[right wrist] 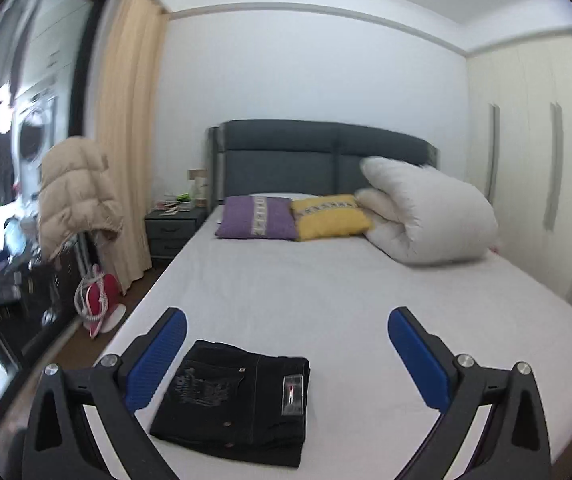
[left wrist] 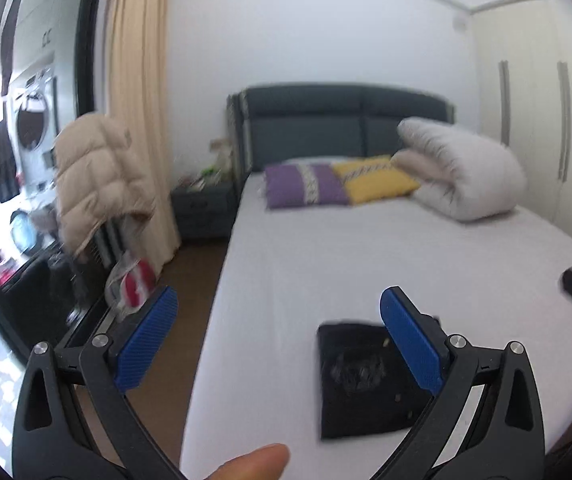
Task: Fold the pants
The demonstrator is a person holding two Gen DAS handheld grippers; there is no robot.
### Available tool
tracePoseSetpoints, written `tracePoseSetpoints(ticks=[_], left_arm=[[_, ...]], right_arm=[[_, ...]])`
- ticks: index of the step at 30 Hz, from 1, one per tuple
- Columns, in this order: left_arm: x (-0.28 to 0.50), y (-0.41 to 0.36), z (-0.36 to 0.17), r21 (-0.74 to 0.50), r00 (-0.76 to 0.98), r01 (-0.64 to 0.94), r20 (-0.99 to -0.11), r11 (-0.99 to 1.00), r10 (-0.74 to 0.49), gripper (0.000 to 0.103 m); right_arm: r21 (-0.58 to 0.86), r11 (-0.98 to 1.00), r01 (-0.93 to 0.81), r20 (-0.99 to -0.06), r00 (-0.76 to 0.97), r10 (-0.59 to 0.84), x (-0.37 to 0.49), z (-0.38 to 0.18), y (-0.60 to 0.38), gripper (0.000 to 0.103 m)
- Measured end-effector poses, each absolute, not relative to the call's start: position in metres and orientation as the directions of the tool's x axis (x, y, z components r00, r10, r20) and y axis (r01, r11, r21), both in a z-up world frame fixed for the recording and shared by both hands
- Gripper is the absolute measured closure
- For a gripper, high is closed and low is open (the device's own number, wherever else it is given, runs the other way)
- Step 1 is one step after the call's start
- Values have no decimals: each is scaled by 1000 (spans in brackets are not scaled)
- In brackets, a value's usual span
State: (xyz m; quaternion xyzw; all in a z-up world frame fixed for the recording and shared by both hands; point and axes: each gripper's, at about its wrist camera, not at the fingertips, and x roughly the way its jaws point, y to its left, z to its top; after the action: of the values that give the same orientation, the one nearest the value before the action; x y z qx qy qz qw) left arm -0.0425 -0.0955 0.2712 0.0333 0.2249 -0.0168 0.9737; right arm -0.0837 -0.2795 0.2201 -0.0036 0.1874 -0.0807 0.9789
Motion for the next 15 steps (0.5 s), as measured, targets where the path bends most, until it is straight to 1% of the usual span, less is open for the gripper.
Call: tracePoseSetpoints(ticks=[2,4,6,8,11,15], left_arm=[[-57,-91,280,50,881,26,-473,998,1,0],[-70,-88,285,64,876,15,-482,998,18,0],[-89,-80,291,85,866,5,-498,996,38,0],[-101,-78,289,79,854,33,-520,996,13,0],[-114,-82,277,55,829,58,-559,997,-17,0],[-115,-91,259,54,818,67,-574,996,-24,0]], right_arm=[[11,977,214,-387,901,-193,-94,234,-279,0],[49,969,244,-408,890,-204,-112,244,-274,0],[43,970,240,-411,889,-202,-122,247,-265,0],[33,973,229,-416,888,-195,-129,248,-252,0],[33,977,210,-437,883,-175,-131,247,-239,0],[15,978,207,-451,874,-178,-132,245,-226,0]])
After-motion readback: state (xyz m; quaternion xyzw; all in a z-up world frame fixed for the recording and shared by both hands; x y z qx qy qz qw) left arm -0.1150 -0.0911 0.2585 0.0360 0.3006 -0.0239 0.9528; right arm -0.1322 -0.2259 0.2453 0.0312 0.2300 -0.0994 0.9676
